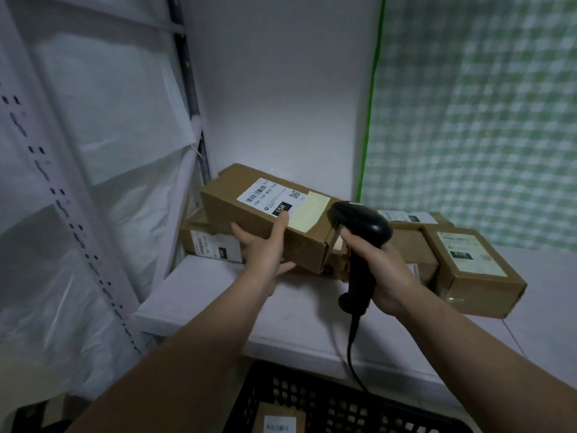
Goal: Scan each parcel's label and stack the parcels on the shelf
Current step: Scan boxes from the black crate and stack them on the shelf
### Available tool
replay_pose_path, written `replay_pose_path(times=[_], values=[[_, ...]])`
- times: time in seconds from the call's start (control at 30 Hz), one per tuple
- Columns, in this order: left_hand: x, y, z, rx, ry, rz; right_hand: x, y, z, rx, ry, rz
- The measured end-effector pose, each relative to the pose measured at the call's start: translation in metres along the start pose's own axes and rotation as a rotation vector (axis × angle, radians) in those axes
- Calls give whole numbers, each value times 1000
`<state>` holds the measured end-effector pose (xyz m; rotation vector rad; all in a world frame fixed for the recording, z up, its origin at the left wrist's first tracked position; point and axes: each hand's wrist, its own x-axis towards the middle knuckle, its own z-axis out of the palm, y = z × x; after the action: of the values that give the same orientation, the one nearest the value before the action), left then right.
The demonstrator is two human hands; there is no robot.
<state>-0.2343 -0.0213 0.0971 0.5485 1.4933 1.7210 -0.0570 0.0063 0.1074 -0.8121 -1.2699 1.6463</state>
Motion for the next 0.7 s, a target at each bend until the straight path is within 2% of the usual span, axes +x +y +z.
replay_pose_path(times=[0.07,0.17,0.23,0.33,0.4,0.53,0.57,0.63,0.7], values=[[7,1,21,-52,-47,-14,11,-4,1,116,58,-55],[21,-1,59,-120,-84,-9,20,-8,-7,240,255,-144],[27,2,86,-166,-112,-38,28,-14,-19,267,344,-120],[32,1,126,-118,-196,-140,45,-36,-40,287,362,-60],[34,-3,148,-131,-192,-203,60,-52,-53,274,377,-27],[47,-3,166,-134,-214,-219,90,-63,-69,185,425,65],[50,-1,165,-63,-205,-208,98,-64,-71,165,436,75],[56,1,156,261,-126,-94,114,-68,-72,133,451,98],[65,4,138,714,42,188,129,-70,-73,113,463,137]])
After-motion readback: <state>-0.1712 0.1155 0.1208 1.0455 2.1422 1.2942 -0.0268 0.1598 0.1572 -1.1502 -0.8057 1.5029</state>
